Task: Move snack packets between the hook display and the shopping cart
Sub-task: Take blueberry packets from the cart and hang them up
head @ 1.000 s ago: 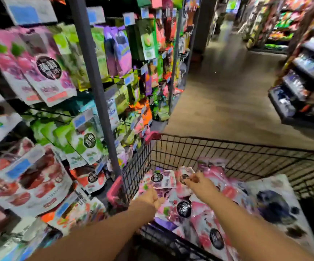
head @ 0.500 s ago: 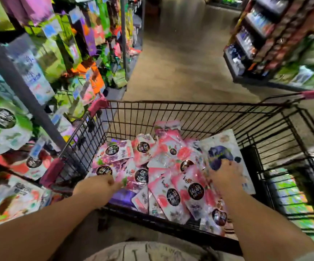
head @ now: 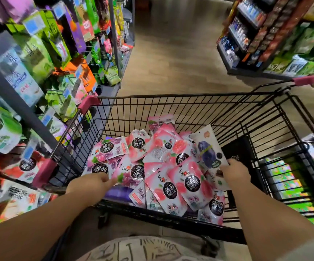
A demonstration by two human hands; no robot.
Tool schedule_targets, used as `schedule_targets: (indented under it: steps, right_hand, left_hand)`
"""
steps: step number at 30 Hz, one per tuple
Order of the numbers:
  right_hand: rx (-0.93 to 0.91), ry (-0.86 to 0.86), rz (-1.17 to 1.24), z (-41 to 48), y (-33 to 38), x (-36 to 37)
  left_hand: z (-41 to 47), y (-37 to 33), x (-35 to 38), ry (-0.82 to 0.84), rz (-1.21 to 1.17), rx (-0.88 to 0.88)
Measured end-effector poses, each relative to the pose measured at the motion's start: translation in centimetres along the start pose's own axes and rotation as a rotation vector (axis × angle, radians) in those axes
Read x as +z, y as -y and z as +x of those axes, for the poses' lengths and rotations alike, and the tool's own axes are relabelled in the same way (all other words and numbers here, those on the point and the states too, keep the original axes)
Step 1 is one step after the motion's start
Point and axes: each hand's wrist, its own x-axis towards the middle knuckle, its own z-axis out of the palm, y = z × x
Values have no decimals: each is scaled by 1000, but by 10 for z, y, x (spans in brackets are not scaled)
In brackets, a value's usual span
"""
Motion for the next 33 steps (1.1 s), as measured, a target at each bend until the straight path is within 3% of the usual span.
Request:
schedule_targets:
  steps: [2, 10, 16, 20, 23, 33]
  right_hand:
    - [-77, 42, -14, -6, 5, -1]
    - [-376, -99, 217, -38, 64, -7]
    - [-486, 33, 559, -74, 128, -18]
    - [-594, 187, 726, -102, 178, -29]
    - [-662, 358, 831, -124, 211, -31]
    - [-844, 756, 1162, -204, 313, -43]
  left_hand:
    - [0, 0, 0, 3, -2, 1]
    - [-1, 1, -1, 59, -25, 15]
    - [-7, -1, -12, 152, -99, 33]
    - [-26, 1, -30, 190, -359, 116]
    - [-41, 7, -52, 156, -743, 70]
    - [-80, 57, -113, -325, -1516, 159]
